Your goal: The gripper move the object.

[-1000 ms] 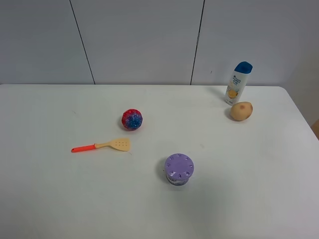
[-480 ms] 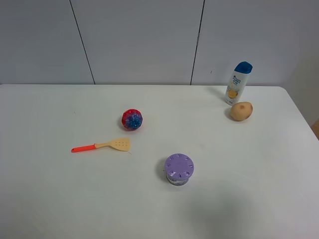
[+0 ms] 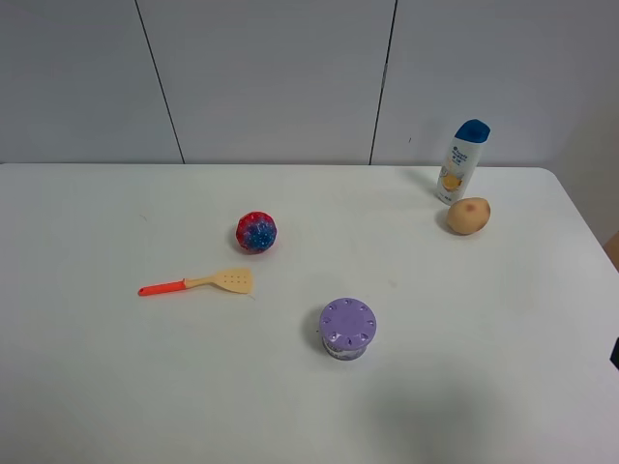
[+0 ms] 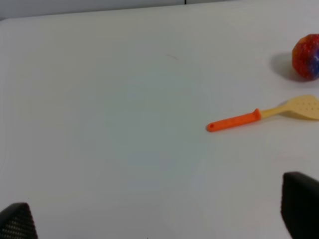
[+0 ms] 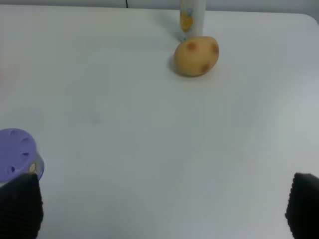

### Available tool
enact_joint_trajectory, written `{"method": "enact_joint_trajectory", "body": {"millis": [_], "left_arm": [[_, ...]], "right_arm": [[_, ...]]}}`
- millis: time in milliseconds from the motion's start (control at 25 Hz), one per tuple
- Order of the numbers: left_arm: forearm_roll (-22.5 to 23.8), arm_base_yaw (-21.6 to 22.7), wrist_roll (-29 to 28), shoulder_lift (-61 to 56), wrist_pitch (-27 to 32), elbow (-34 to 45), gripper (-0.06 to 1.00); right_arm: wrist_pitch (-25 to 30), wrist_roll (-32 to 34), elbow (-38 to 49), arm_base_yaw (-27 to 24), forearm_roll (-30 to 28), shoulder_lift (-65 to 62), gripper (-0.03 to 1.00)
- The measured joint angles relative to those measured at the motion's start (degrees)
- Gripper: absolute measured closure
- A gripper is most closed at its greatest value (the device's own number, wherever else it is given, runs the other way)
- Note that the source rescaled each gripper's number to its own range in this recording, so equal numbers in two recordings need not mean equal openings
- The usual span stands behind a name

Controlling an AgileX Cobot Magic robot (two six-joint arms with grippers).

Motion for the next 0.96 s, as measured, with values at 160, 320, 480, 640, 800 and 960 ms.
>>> {"method": "enact_joint_trajectory", "body": {"millis": [160,320,480,640,800,960], "left_arm": [[0.0,0.0,0.0,0.0,0.0,0.0,-0.06],[0.0,0.0,0.0,0.0,0.0,0.0,-0.06],[0.0,0.0,0.0,0.0,0.0,0.0,-0.06],[0.0,0.0,0.0,0.0,0.0,0.0,-0.06],[0.0,0.0,0.0,0.0,0.0,0.0,-0.06],[0.0,0.0,0.0,0.0,0.0,0.0,-0.06]], "right_arm": [[-0.01,0.04,0.0,0.54,0.0,0.0,-0.03],[-0.01,0.18,0.0,0.54,0.0,0.0,-0.03],[-0.01,0.3,0.0,0.54,0.0,0.0,-0.03],[-0.01,0.31,0.0,0.54,0.0,0.0,-0.03],[-0.01,0.37,0.0,0.54,0.0,0.0,-0.03],[-0.01,0.37,0.0,0.54,0.0,0.0,-0.03]]}}
